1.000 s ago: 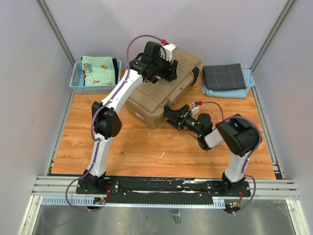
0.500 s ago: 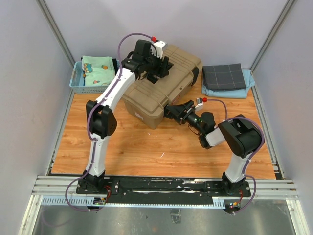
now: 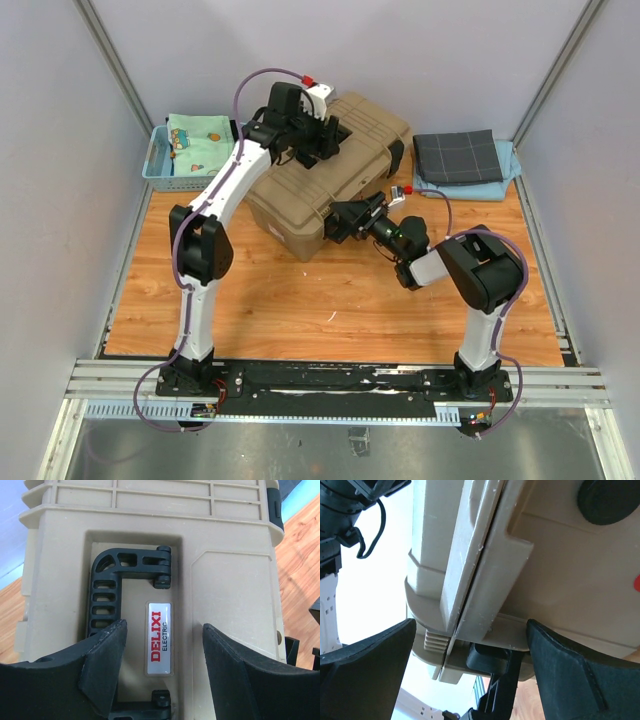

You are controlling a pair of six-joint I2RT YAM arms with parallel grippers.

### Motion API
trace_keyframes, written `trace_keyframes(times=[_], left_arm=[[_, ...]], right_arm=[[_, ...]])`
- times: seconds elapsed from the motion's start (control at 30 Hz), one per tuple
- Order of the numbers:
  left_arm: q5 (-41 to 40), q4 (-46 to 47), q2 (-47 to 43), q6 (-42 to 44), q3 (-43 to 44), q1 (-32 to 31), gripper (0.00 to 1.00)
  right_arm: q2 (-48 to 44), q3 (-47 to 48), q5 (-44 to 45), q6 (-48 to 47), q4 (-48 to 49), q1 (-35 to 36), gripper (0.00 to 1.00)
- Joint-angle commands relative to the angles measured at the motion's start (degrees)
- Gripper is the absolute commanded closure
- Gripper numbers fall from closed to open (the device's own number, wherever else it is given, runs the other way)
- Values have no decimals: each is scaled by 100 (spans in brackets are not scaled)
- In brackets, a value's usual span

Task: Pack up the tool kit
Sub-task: Close the toolbox at the center of the board.

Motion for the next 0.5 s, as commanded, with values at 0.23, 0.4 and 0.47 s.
trace_keyframes(times=[0.23, 0.4, 0.47], left_arm=[[-1122, -1454, 323, 507, -925, 707, 32], [-1139, -1417, 337, 468, -854, 850, 32], [-1164, -1406, 379, 428, -770, 892, 32]], right_arm=[[44, -279, 13, -111, -153, 439, 7], [-114, -505, 144, -141, -227, 496, 7], [-151, -445, 178, -185, -336, 580, 7]])
